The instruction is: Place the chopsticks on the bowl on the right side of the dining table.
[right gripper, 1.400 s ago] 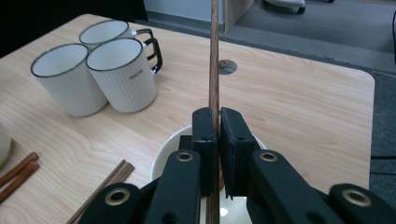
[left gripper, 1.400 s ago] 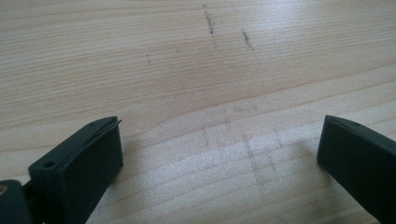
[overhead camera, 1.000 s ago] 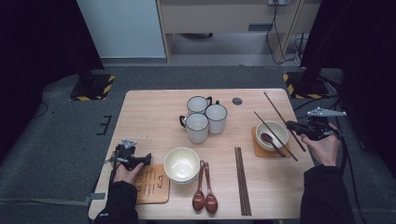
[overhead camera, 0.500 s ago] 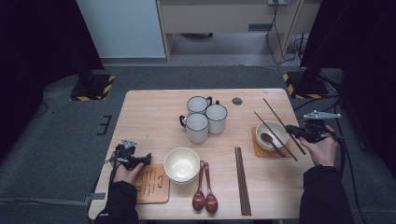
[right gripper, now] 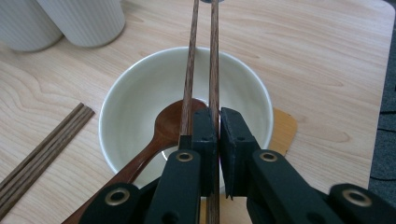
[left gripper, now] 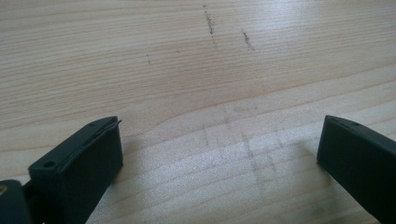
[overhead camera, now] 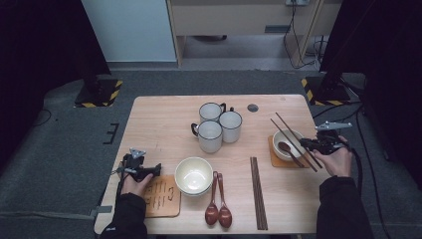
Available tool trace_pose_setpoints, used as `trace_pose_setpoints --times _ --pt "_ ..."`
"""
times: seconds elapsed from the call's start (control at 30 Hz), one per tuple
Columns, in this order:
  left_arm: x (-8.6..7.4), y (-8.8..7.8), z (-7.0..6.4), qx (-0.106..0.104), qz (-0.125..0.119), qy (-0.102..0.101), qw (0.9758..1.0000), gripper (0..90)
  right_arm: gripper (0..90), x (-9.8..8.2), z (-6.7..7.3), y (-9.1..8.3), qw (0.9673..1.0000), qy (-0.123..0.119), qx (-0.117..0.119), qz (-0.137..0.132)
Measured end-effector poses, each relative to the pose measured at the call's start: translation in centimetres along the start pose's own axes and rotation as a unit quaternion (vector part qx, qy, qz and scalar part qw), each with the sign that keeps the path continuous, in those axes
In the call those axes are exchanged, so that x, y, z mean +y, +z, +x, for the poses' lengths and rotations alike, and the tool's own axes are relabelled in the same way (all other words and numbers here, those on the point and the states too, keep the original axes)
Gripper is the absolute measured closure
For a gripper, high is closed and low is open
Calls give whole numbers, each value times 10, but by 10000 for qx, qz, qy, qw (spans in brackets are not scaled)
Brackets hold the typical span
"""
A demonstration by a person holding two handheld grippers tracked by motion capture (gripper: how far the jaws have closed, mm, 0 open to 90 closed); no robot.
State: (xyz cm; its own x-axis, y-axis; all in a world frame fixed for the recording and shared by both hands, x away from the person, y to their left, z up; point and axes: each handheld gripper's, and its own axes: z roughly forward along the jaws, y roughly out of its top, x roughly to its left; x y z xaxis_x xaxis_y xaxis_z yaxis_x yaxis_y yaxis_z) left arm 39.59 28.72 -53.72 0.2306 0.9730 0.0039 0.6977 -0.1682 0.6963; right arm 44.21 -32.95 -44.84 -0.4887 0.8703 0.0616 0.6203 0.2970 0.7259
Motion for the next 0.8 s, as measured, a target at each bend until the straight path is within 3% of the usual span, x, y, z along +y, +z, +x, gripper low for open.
trace_pose_setpoints --times 0.47,0.8 --pt "0 0 0 0 0 0 10000 0 851 -3 3 8 9995 -96 -6 294" --pt "0 0 0 1 0 1 10000 0 849 -3 4 9 9995 -104 -19 290"
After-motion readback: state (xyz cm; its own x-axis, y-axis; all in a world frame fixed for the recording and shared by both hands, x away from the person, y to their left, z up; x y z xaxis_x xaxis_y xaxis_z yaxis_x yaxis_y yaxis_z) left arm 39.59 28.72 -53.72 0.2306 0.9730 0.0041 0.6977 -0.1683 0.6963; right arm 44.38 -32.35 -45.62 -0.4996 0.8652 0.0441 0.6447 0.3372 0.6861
